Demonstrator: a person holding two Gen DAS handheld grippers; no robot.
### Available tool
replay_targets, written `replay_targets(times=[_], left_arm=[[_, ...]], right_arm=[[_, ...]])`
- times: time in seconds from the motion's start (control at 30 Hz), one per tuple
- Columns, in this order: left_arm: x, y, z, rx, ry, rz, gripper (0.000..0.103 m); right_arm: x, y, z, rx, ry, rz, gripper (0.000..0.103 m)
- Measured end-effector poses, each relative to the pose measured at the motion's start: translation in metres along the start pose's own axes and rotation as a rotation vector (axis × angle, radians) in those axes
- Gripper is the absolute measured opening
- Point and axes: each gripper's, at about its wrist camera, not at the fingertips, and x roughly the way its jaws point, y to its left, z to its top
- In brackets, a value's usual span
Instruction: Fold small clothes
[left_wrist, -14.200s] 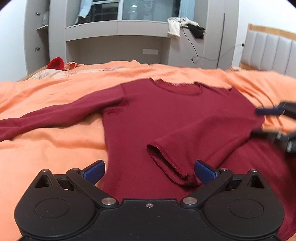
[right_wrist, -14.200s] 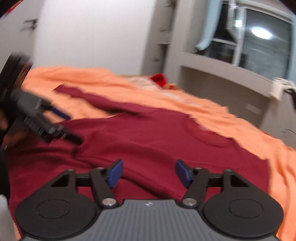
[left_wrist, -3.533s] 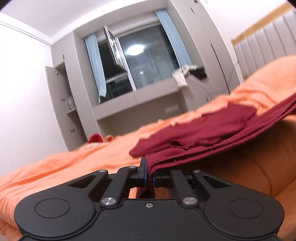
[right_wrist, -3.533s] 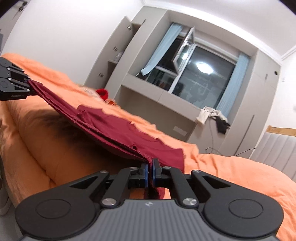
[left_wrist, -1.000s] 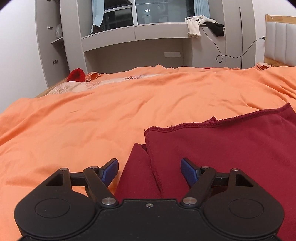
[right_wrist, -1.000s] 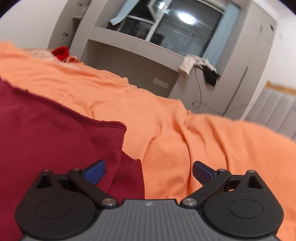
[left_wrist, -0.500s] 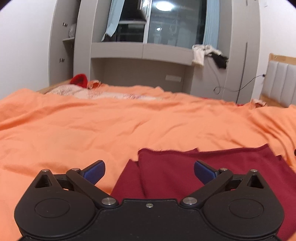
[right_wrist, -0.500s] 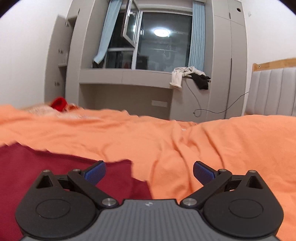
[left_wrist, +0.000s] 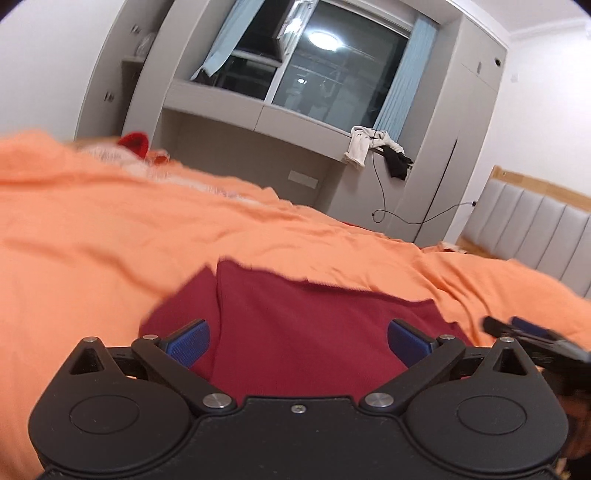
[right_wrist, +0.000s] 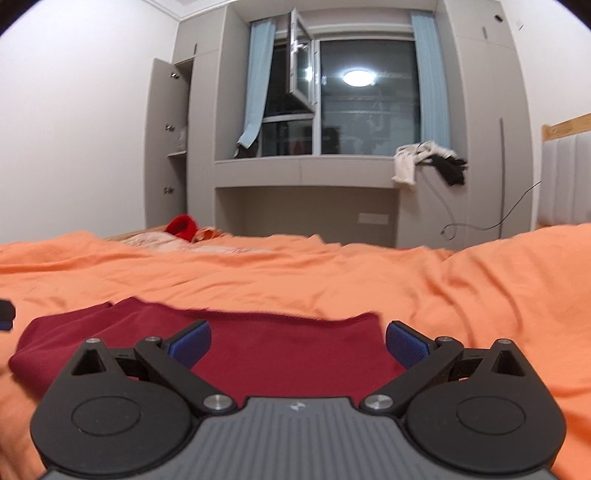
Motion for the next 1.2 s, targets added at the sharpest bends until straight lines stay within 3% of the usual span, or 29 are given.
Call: replay_targets(times=[0.17, 0.33, 0.73, 1.0, 1.1, 1.2], left_arm=[[-0.010, 0.008, -0.029, -0.099, 0.085, -0.034, 0.102], [0.005, 0.007, -0.046, -0.169, 0.176, -0.095, 0.102], [0.044, 0.011, -0.043, -0.287, 0.174, -0.079, 0.102], [0.098, 0.007, -0.017, -0.302, 0.203, 0.036, 0.102], [0.100, 0.008, -0.021, -0.292, 0.161, 0.039, 0.102], [0.094, 0.006, -0.026, -0.241, 0.143, 0.028, 0.102]], right_arm=[[0.003, 0.027, -0.011, -0.026, 0.026, 0.044, 0.103], [0.007, 0.048, -0.021, -0.055, 0.047, 0.046, 0.103], [0.023, 0.067, -0.032, -0.062, 0.088, 0.016, 0.103], [0.044, 0.085, -0.039, -0.102, 0.141, -0.038, 0.103], [0.051, 0.089, -0.047, -0.116, 0.173, -0.041, 0.103], [0.047, 0.091, -0.052, -0.118, 0.146, -0.054, 0.103]])
